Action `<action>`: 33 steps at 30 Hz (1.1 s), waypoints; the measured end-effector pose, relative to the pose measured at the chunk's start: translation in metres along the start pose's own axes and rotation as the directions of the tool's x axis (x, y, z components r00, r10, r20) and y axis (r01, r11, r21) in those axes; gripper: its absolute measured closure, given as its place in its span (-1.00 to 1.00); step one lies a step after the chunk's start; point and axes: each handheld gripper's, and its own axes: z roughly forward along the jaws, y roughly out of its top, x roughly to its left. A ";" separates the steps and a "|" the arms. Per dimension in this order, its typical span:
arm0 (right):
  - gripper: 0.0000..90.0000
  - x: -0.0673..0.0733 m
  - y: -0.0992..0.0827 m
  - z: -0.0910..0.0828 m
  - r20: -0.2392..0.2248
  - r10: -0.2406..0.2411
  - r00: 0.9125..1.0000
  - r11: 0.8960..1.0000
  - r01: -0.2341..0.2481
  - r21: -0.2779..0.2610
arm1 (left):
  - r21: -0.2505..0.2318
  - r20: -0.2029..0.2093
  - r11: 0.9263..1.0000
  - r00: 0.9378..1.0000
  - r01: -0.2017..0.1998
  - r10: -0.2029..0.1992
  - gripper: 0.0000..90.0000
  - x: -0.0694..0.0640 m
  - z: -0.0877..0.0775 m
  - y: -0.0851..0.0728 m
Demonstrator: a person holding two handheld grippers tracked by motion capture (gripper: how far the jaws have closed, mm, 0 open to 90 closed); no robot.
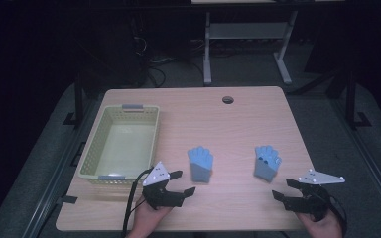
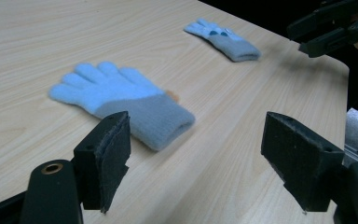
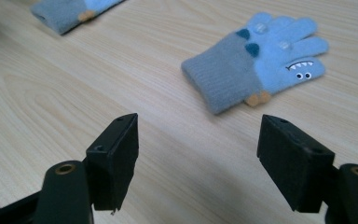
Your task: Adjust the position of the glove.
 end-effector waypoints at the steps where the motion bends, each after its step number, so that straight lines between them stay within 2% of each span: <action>1: -0.37 0.000 0.000 -0.001 -0.004 0.005 1.000 1.000 -0.005 -0.002 | 0.000 0.000 1.000 1.000 0.000 0.000 -0.48 0.000 0.000 0.000; 6: -0.39 -0.002 0.003 -0.001 -0.012 0.012 1.000 1.000 -0.012 0.000 | -0.002 0.003 1.000 1.000 -0.002 0.002 -0.50 -0.002 0.000 -0.001; 9: -0.39 -0.002 0.009 0.001 -0.015 -0.009 1.000 1.000 0.009 0.000 | -0.002 -0.006 1.000 1.000 -0.028 0.028 -0.51 -0.003 -0.003 0.001; 11: -0.39 -0.001 0.014 0.002 -0.013 -0.020 1.000 1.000 0.020 -0.001 | -0.015 -0.011 0.999 1.000 -0.029 0.029 -0.52 -0.004 -0.005 0.002; 16: -0.40 -0.001 0.026 0.006 -0.023 -0.037 0.999 0.999 0.037 0.001 | -0.009 -0.023 0.998 0.998 -0.056 0.056 -0.52 -0.004 -0.007 0.002; 20: -0.40 0.000 0.034 0.011 -0.027 -0.050 0.998 0.999 0.050 0.008 | -0.017 -0.029 0.998 0.998 -0.056 0.056 -0.52 -0.003 -0.008 0.003; 24: -0.40 -0.001 0.053 0.019 -0.026 -0.081 0.996 0.997 0.081 0.015 | -0.014 -0.027 0.998 0.998 -0.058 0.058 -0.52 -0.004 -0.007 0.003; 25: -0.40 -0.001 0.053 0.019 -0.026 -0.081 0.996 0.997 0.081 0.015 | -0.014 -0.027 0.998 0.998 -0.058 0.058 -0.52 -0.004 -0.007 0.003; 29: -0.38 -0.001 0.065 0.028 -0.030 -0.094 0.995 0.994 0.096 0.050 | -0.016 -0.027 0.997 0.997 -0.069 0.069 -0.52 -0.005 -0.007 0.003; 30: -0.36 -0.001 0.071 0.032 -0.023 -0.125 0.992 0.990 0.126 0.066 | -0.018 -0.030 0.997 0.997 -0.071 0.070 -0.52 -0.005 -0.007 0.004; 31: -0.36 -0.001 0.071 0.032 -0.023 -0.125 0.992 0.990 0.126 0.066 | -0.017 -0.030 0.997 0.997 -0.069 0.068 -0.52 -0.005 -0.007 0.003; 33: -0.35 0.000 0.079 0.037 -0.022 -0.151 0.988 0.983 0.152 0.099 | -0.015 -0.029 0.998 0.998 -0.065 0.064 -0.52 -0.004 -0.007 0.003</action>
